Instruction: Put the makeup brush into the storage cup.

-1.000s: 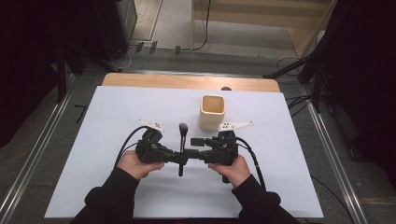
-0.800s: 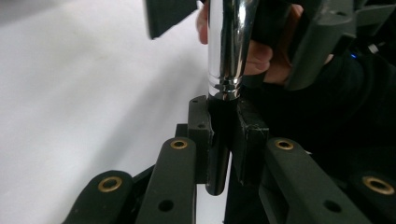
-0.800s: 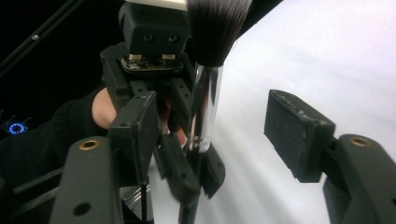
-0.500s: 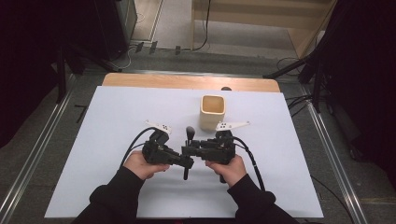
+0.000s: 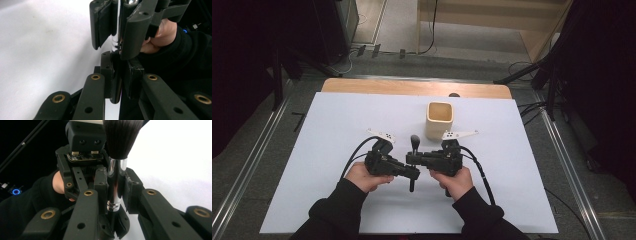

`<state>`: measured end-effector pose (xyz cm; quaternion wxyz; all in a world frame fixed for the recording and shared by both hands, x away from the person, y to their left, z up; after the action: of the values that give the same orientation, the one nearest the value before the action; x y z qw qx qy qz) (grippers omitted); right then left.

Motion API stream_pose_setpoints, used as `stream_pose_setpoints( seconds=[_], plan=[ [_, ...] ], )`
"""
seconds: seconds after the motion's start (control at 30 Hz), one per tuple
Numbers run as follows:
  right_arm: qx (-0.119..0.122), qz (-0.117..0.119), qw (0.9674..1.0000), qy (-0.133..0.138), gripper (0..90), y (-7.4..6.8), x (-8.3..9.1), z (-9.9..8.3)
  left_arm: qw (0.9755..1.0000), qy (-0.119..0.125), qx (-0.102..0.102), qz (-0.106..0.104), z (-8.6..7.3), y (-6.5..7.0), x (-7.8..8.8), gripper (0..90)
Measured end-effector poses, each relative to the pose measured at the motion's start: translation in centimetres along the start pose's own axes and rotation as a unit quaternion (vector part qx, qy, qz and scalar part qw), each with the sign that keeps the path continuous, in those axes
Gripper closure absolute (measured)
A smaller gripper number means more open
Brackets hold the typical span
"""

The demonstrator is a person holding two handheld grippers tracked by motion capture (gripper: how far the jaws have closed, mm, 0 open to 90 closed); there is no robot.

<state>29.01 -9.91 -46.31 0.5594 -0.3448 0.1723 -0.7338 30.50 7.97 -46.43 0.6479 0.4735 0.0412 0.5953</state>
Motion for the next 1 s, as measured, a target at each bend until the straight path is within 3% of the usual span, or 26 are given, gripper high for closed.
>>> stream_pose_setpoints(
  seconds=[0.23, 0.37, 0.5, 0.63, 0.87, 1.0],
  plan=[
    [-0.009, 0.004, 1.0000, -0.002, 77.8, 0.01, -0.15, -0.06, 1.0000, 0.000, 0.001, -0.001, -0.05, -0.09, -0.06, 79.7],
    [-0.026, 0.008, 0.9996, -0.005, 78.1, 0.20, -0.07, 0.01, 1.0000, 0.002, 0.003, 0.003, -0.06, -0.12, -0.05, 79.6],
    [-0.025, 0.002, 0.9997, -0.006, 78.4, 0.15, -0.07, 0.01, 0.9999, 0.005, -0.003, 0.012, -0.07, -0.09, -0.04, 78.8],
    [-0.031, 0.002, 0.9995, -0.007, 78.4, 0.25, 0.01, 0.07, 0.9998, 0.014, 0.007, 0.013, 0.05, -0.20, 0.23, 69.6],
    [-0.027, -0.012, 0.9995, -0.015, 78.4, 0.43, 0.06, 0.05, 0.9989, 0.003, 0.000, 0.046, -0.16, -0.23, 0.56, 46.8],
    [-0.022, -0.019, 0.9995, -0.015, 78.4, 0.49, 0.17, 0.07, 0.9981, -0.005, -0.002, 0.062, -0.38, -0.22, 0.70, 38.9]
  ],
)
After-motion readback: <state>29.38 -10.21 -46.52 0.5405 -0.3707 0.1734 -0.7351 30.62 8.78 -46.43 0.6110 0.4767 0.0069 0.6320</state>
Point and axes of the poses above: each handheld gripper's, and its own axes: x roughly backward along the jaws, z roughly out of its top, y roughly to its right, the point moved 3 cm from there along -x, roughly forward along the jaws, and after that the axes turned 5 degrees about -y, right-handed, at the moved point
